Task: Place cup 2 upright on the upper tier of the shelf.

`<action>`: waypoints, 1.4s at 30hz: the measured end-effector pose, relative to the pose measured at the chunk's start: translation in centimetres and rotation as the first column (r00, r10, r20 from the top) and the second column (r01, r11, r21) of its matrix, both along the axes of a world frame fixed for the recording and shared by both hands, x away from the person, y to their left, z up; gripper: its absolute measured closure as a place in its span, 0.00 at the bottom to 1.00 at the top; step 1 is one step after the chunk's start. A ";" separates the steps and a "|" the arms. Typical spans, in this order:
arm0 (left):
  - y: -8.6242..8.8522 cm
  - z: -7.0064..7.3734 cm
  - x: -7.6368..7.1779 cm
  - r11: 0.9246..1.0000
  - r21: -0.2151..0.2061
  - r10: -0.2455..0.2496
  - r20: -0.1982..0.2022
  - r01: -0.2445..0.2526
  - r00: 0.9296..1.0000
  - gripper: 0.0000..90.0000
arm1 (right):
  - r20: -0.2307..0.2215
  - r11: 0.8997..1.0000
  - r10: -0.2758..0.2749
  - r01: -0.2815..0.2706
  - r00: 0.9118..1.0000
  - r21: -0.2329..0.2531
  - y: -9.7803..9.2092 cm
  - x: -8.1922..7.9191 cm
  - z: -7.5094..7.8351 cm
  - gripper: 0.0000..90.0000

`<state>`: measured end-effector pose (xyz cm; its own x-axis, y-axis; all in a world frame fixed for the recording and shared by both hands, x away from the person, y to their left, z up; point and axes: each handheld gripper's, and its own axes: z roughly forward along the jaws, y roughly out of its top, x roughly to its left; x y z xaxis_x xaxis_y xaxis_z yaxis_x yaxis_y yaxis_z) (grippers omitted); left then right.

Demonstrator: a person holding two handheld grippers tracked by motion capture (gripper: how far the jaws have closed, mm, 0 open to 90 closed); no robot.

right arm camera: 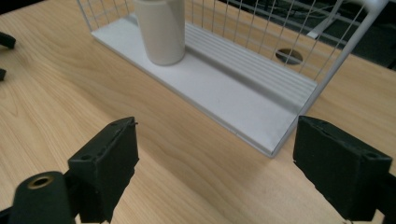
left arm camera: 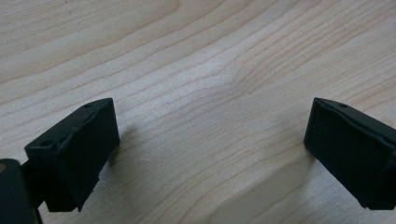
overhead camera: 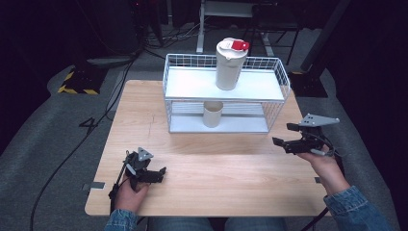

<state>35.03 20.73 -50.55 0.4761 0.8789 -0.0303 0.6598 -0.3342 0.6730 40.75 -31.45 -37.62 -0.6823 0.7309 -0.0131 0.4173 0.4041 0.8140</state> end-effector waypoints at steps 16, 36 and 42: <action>0.0 0.0 0.0 1.000 0.000 0.000 0.000 0.000 1.000 0.04 | -0.031 0.998 -0.065 0.066 0.997 0.021 -0.8 -1.5 -6.3 0.16; 0.0 0.0 0.0 1.000 -0.003 0.000 -0.001 0.000 1.000 0.04 | -0.103 0.995 -0.094 0.092 0.990 -0.030 -0.6 -2.1 -10.8 0.16; 0.0 0.0 0.0 1.000 -0.003 0.002 -0.001 -0.002 1.000 0.04 | -0.083 0.993 -0.113 0.109 0.990 -0.044 -0.4 -2.3 -11.9 0.16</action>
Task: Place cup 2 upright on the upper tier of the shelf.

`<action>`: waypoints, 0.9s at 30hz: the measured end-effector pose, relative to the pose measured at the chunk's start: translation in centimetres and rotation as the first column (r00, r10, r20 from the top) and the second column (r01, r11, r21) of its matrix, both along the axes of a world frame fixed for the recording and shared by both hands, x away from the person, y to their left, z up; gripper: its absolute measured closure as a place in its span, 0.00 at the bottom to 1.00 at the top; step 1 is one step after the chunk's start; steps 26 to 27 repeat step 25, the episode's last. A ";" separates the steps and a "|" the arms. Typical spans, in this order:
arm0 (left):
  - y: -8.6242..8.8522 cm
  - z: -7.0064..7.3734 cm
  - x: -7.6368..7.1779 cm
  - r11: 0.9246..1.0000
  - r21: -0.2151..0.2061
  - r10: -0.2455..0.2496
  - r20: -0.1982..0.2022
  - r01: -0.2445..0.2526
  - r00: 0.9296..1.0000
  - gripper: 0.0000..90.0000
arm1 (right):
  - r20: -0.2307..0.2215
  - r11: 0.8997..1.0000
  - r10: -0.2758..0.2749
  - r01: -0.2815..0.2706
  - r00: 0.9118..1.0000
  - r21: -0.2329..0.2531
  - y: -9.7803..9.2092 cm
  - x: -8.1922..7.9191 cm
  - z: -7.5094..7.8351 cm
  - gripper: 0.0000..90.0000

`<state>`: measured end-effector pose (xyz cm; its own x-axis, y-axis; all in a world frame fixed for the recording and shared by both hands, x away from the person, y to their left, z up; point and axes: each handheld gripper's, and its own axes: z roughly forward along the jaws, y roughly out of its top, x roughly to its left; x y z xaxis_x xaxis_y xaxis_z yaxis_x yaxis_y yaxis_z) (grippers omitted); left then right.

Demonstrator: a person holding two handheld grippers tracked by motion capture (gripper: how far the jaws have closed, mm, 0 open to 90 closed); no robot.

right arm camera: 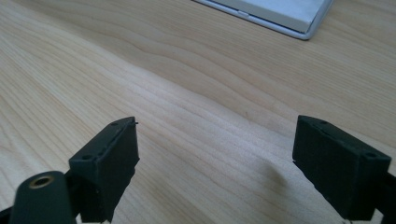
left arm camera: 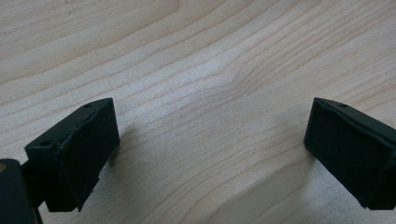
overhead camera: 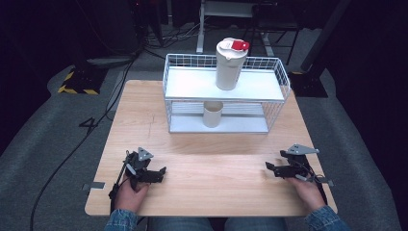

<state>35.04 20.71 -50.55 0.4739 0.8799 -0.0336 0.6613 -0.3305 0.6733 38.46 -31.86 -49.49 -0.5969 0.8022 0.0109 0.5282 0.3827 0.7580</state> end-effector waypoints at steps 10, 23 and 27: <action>0.0 0.0 0.0 1.000 0.000 0.000 0.000 0.000 1.000 0.04 | -0.021 0.999 -0.027 0.026 0.999 -0.033 0.8 0.1 -1.0 0.16; 0.0 0.0 0.0 1.000 0.001 -0.002 0.000 0.002 1.000 0.04 | -0.033 0.997 -0.062 0.060 0.998 -0.049 0.9 0.4 -1.0 0.07; 0.0 0.0 0.0 1.000 0.000 -0.002 0.000 0.002 1.000 0.04 | -0.033 0.997 -0.064 0.062 0.997 -0.049 0.9 0.4 -1.0 0.06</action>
